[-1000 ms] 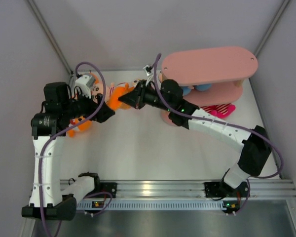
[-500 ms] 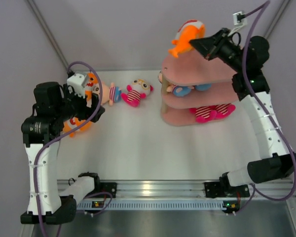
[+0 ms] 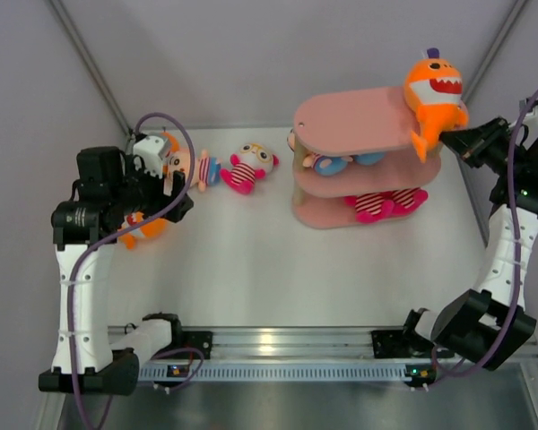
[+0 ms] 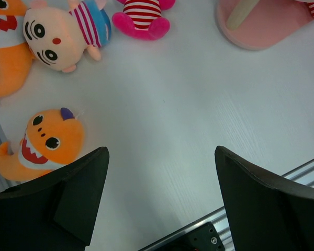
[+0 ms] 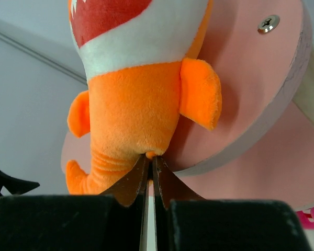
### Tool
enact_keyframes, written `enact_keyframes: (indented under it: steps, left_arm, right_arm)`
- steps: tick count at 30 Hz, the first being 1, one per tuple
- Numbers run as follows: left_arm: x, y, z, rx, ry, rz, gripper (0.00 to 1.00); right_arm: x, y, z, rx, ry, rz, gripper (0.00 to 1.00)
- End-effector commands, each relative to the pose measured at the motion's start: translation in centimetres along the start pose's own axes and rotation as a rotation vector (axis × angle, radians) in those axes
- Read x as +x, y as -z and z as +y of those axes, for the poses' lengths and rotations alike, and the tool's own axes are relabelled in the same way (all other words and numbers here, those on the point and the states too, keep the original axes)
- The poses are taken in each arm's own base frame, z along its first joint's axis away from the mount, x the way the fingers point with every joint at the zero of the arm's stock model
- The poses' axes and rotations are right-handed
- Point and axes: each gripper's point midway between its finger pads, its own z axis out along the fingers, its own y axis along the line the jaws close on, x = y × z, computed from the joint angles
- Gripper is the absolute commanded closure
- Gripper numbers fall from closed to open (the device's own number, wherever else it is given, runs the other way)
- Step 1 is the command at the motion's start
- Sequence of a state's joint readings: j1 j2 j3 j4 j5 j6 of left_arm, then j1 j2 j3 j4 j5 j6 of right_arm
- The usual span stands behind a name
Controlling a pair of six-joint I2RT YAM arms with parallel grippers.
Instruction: Place and organize the stuffed toys onto the shelf
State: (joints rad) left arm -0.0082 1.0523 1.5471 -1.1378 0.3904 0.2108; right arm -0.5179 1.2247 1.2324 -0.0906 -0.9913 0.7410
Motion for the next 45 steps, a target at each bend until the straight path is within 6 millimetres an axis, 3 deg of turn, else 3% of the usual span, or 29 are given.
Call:
enact_keyframes:
  steps: [1,8,11,12,14,16,17,19,21,25,27,30,35,38,39,43,44,45]
  left_arm:
    - [-0.5,-0.1,0.3,-0.002,-0.018,0.003,0.12]
    - [-1.2,-0.1,0.5,-0.006,-0.035,-0.008,0.12]
    - [-0.2,-0.8,1.1,-0.023,-0.031,0.03,0.12]
    - [0.1,-1.1,1.3,-0.027,-0.031,0.043,0.12]
    - [1.7,-2.1,2.2,-0.052,-0.024,0.101,0.12]
    - [3.1,-3.3,3.5,-0.095,-0.04,0.152,0.11]
    - [4.6,-4.1,5.5,-0.18,-0.046,0.205,0.11]
    - [7.0,-5.6,7.6,-0.248,-0.074,0.297,0.09]
    - [8.7,-5.2,11.5,-0.386,-0.067,0.363,0.09]
    - [12.2,-5.3,16.1,-0.442,-0.011,0.473,0.08]
    - [14.1,-5.5,18.3,-0.488,-0.015,0.563,0.02]
    - [15.4,-7.8,18.9,-0.443,0.0,0.624,0.02]
    - [14.8,-12.9,20.0,-0.447,-0.055,0.557,0.02]
    - [16.0,-14.9,20.8,-0.45,-0.027,0.589,0.02]
    - [17.0,-15.6,20.8,-0.439,-0.014,0.616,0.06]
    - [18.1,-16.5,19.9,-0.381,0.011,0.622,0.44]
    - [18.1,-16.8,19.5,-0.36,0.02,0.608,0.66]
    - [18.0,-16.9,19.2,-0.348,0.025,0.596,0.77]
  right_arm:
    - [-0.4,1.2,1.5,-0.037,0.04,0.013,1.0]
    - [-2.2,0.8,1.1,-0.007,0.052,-0.004,1.0]
    - [-2.4,1.0,1.4,-0.004,0.053,0.006,0.85]
    - [-2.5,1.3,1.9,-0.006,0.068,-0.001,0.71]
    - [-2.4,1.6,2.2,0.015,0.09,-0.017,0.59]
    - [-2.6,2.1,2.8,0.033,0.117,-0.036,0.48]
    - [-2.5,2.4,2.9,0.05,0.125,-0.037,0.43]
    - [-2.6,2.7,2.9,0.075,0.153,-0.049,0.38]
    - [-2.5,2.9,2.8,0.1,0.157,-0.055,0.32]
    - [-3.1,3.9,1.7,0.22,0.211,-0.087,0.26]
    - [-3.1,4.2,1.9,0.235,0.228,-0.097,0.24]
    - [-3.1,4.2,2.0,0.235,0.234,-0.095,0.23]
    - [-2.9,4.3,1.9,0.24,0.241,-0.094,0.23]
    - [-3.0,4.6,2.3,0.248,0.251,-0.102,0.23]
    - [-2.9,4.7,2.4,0.252,0.252,-0.101,0.23]
    - [-3.1,5.3,3.3,0.266,0.278,-0.122,0.23]
    - [-3.0,5.6,3.7,0.267,0.29,-0.13,0.23]
    - [-3.0,5.8,3.9,0.272,0.295,-0.136,0.23]
